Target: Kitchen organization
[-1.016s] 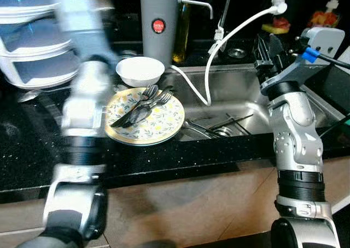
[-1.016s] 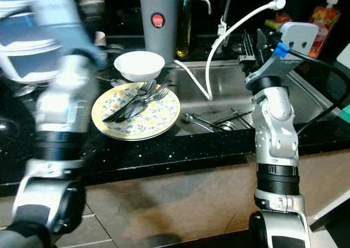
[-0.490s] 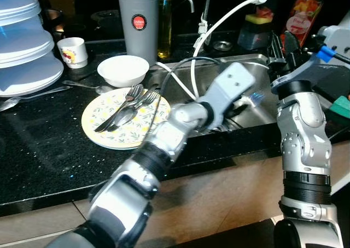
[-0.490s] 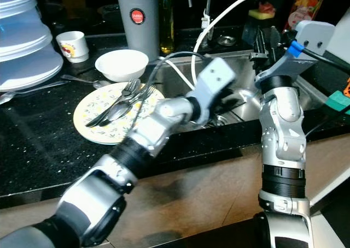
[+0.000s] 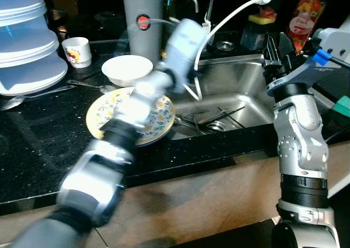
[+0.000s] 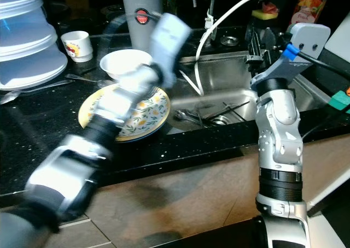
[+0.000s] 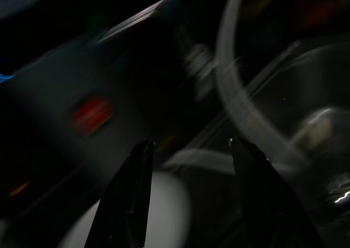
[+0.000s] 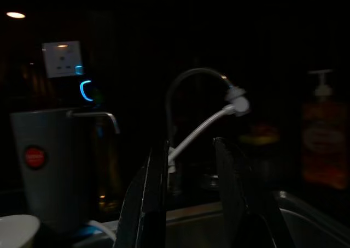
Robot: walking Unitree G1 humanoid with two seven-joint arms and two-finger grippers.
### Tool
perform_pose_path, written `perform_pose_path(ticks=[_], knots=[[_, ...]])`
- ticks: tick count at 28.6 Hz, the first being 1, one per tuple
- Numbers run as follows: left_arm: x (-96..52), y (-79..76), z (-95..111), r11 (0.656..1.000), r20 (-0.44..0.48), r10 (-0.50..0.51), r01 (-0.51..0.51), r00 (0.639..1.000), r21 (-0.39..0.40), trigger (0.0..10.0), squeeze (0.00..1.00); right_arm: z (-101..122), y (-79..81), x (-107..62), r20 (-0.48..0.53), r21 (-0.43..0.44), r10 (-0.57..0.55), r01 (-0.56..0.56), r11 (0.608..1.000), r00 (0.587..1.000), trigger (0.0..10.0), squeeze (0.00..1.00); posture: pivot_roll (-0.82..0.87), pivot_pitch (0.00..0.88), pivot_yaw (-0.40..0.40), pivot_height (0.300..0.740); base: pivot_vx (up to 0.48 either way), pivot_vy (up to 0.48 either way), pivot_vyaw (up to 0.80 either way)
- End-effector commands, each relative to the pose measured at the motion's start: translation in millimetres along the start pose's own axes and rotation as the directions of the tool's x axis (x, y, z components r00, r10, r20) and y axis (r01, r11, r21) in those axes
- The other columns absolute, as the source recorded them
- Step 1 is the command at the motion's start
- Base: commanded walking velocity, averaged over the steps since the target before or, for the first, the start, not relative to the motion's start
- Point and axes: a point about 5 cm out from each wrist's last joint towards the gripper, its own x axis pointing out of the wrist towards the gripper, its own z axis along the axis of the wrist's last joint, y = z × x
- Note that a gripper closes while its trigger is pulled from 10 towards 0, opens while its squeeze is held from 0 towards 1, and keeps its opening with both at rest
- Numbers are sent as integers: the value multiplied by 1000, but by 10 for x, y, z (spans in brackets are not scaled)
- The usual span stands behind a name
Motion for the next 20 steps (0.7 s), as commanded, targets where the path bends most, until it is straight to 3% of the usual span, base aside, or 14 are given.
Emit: perform_pose_path(ticks=[1, 2, 3, 4, 5, 6, 7, 8, 9, 10, 11, 12, 13, 20], knots=[[-82, 98, -196, 997, -105, 62, -58, 993, 43, 10000, 0, -40, 51, 1, -14, 17, 13, -13, 1000, 1000, 10000, 0, 12, 0, -12, 740, 0, 0, 0], [-199, 332, -348, 980, -180, 197, -198, 964, 13, 10000, 0, -48, 53, -9, -18, 20, 12, -12, 1000, 1000, 10000, 0, 21, 0, -14, 740, 0, 0, 0], [-336, 555, -497, 921, -257, 350, -381, 901, -81, 10000, 0, -58, 49, -18, -22, 21, 10, -10, 1000, 1000, 10000, 0, 21, 0, -14, 740, 0, 0, 0], [-336, 555, -497, 921, -257, 350, -381, 901, -81, 10000, 0, -58, 49, -18, -22, 21, 10, -10, 1000, 1000, 10000, 0, 21, 0, -14, 740, 0, 0, 0], [-485, 709, -657, 819, -341, 468, -545, 815, -179, 10000, 0, -67, 43, -24, -27, 21, 9, -8, 1000, 1000, 10000, 0, 21, 0, -14, 740, 0, 0, 0], [-712, 836, -905, 593, -488, 577, -747, 655, -301, 10000, 0, -74, 38, -26, -31, 20, 9, -9, 1000, 999, 10000, 0, 21, 0, -14, 740, 0, 0, 0], [-712, 836, -905, 593, -488, 577, -747, 655, -301, 10000, 0, -74, 38, -26, -31, 20, 9, -9, 1000, 999, 10000, 0, 21, 0, -14, 740, 0, 0, 0], [-841, 878, -1033, 438, -572, 605, -832, 553, -341, 10000, 0, -71, 39, -22, -31, 18, 11, -11, 1000, 999, 10000, 0, 21, 0, -14, 740, 0, 0, 0], [-882, 895, -1067, 386, -596, 613, -855, 519, -347, 10000, 0, -69, 40, -19, -31, 17, 12, -12, 1000, 999, 10000, 0, 21, 0, -14, 740, 0, 0, 0], [-882, 895, -1067, 386, -596, 613, -855, 519, -347, 10000, 0, -69, 40, -19, -31, 17, 12, -12, 1000, 999, 10000, 0, 21, 0, -14, 740, 0, 0, 0], [-947, 935, -1121, 293, -636, 619, -886, 461, -359, 10000, 0, -63, 35, -15, -30, 15, 12, -11, 1000, 999, 10000, 0, 21, 0, -14, 740, 0, 0, 0], [-947, 935, -1121, 293, -636, 619, -886, 461, -359, 10000, 0, -63, 35, -15, -30, 15, 12, -11, 1000, 999, 10000, 0, 21, 0, -14, 740, 0, 0, 0], [-985, 952, -1166, 222, -669, 605, -899, 431, -378, 10000, 0, -58, 27, -12, -29, 13, 11, -10, 1000, 1000, 10000, 0, 14, 0, -21, 740, 0, 0, 0], [-975, 934, -1225, 81, -729, 522, -877, 442, -474, 10000, 0, -50, 16, -15, -28, 10, 9, -9, 1000, 1000, 10000, 0, 6, 0, -22, 740, 0, 0, 0]])
